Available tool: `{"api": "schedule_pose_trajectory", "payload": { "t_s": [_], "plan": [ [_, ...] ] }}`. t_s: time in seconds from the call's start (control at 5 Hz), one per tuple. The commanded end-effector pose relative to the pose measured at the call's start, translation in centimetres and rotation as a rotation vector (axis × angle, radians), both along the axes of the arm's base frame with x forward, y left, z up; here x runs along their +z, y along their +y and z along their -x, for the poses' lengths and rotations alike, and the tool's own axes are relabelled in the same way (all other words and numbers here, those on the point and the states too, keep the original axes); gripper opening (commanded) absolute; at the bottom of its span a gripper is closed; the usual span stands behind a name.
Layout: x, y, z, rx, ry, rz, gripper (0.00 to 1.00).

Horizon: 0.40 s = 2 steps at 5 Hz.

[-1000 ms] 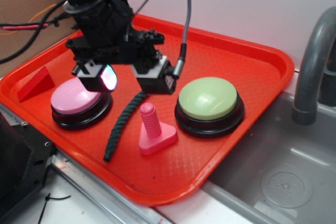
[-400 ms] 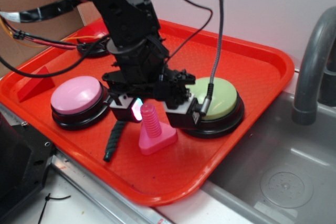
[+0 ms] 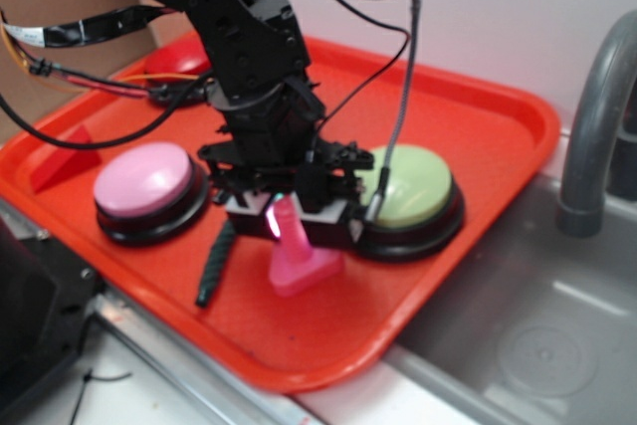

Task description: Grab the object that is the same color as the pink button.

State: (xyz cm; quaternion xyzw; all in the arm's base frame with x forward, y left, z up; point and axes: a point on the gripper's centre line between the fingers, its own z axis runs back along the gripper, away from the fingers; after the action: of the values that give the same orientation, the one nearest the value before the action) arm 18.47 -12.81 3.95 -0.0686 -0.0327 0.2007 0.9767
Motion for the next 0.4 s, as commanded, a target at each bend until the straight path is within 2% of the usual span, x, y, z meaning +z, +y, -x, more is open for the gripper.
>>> {"api": "schedule_pose_trajectory", "payload": {
  "t_s": [0.0,0.2],
  "plan": [
    [2.5,0.5,-1.2,-0.117,-0.028,0.013,0.00],
    [5.0,2.4,-1.8,-0.246,0.003,0.024,0.00]
  ]
}}
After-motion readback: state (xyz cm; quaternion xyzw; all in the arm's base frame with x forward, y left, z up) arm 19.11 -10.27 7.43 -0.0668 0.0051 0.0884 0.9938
